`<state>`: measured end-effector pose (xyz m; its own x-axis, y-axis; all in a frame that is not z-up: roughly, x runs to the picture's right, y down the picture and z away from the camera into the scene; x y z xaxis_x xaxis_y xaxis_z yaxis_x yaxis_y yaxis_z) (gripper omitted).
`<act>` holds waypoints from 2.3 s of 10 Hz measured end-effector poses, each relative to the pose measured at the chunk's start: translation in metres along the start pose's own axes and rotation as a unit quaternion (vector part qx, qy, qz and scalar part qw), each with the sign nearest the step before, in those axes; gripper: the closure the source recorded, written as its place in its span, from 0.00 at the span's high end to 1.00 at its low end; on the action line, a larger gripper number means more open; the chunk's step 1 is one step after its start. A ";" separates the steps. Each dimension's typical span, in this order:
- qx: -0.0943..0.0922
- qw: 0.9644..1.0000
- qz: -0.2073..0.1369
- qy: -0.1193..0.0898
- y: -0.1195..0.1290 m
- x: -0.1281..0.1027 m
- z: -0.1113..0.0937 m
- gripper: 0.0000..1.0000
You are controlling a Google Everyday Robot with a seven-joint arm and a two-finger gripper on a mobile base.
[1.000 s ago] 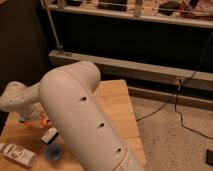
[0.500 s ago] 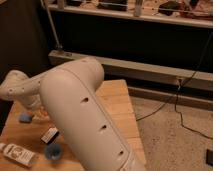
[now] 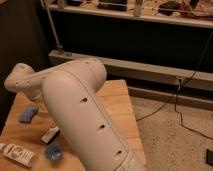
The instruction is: Place the pepper on the white sponge
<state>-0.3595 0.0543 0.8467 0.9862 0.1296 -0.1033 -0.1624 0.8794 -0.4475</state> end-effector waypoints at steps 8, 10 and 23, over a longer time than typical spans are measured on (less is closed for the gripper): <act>-0.020 0.996 -0.066 -0.059 0.004 -0.107 0.018 0.00; -0.031 0.995 -0.074 -0.067 0.012 -0.121 0.025 0.00; -0.061 0.997 -0.035 -0.028 0.076 -0.092 0.004 0.00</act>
<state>-0.4630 0.1110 0.8255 0.9950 0.0977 -0.0189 -0.0916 0.8249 -0.5577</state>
